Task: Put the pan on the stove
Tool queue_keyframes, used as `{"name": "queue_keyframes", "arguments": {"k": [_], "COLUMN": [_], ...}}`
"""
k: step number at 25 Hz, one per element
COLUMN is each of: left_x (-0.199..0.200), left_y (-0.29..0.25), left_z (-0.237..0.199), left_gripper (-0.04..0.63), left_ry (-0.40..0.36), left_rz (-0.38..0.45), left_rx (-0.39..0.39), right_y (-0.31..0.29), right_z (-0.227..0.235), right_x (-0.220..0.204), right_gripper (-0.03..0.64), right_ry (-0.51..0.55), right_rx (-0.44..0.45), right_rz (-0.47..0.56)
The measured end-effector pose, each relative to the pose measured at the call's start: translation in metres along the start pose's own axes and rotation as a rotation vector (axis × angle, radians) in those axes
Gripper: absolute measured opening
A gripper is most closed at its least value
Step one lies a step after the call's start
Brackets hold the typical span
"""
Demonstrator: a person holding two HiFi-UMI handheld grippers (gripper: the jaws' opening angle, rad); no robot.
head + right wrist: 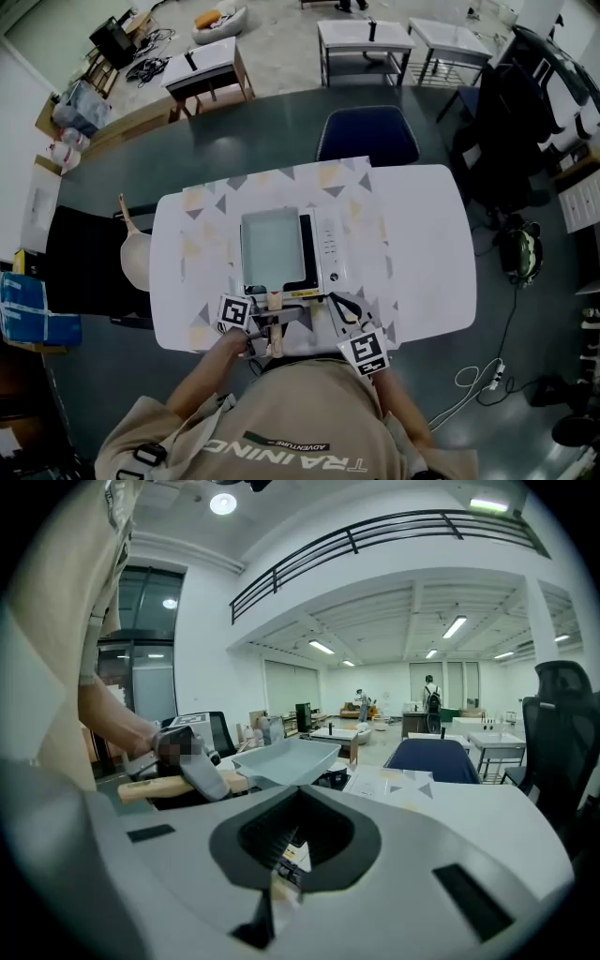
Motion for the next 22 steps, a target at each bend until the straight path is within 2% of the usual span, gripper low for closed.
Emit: {"name": "queue_keyframes", "arguments": {"k": [11,17,20,22], "left_x": [0.002,0.0,-0.002,-0.002], "left_y": [-0.005,-0.004,-0.006,-0.005], "left_z": [-0.018,-0.027,-0.03,-0.033], "left_gripper": [0.078,0.077,0.072,0.069], "left_ry": [0.012,-0.015,-0.015,-0.015], "left_rz": [0.017,-0.018,-0.02,-0.022], "left_rx": [-0.006,0.029,-0.003,0.013], "right_y": [-0.006,-0.007,-0.008,-0.009], "right_z": [0.003,0.007,0.008,0.008], "right_x": [-0.005,-0.007,-0.005,-0.004], "right_gripper": [0.002,0.002,0.002,0.002], "right_ry": [-0.018,-0.01,-0.012,-0.009], "right_rx": [0.023,0.016,0.009,0.007], "right_rz": [-0.01,-0.012,-0.009,-0.008]}}
Point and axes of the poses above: the fingertips, and each gripper's own axes: y backward along the fingers, z to its right, x out of its top, the point moved 8 cm from there along y, backward along the fingers, and after that the axes turned 4 degrees about z, right-handed, at the moved point
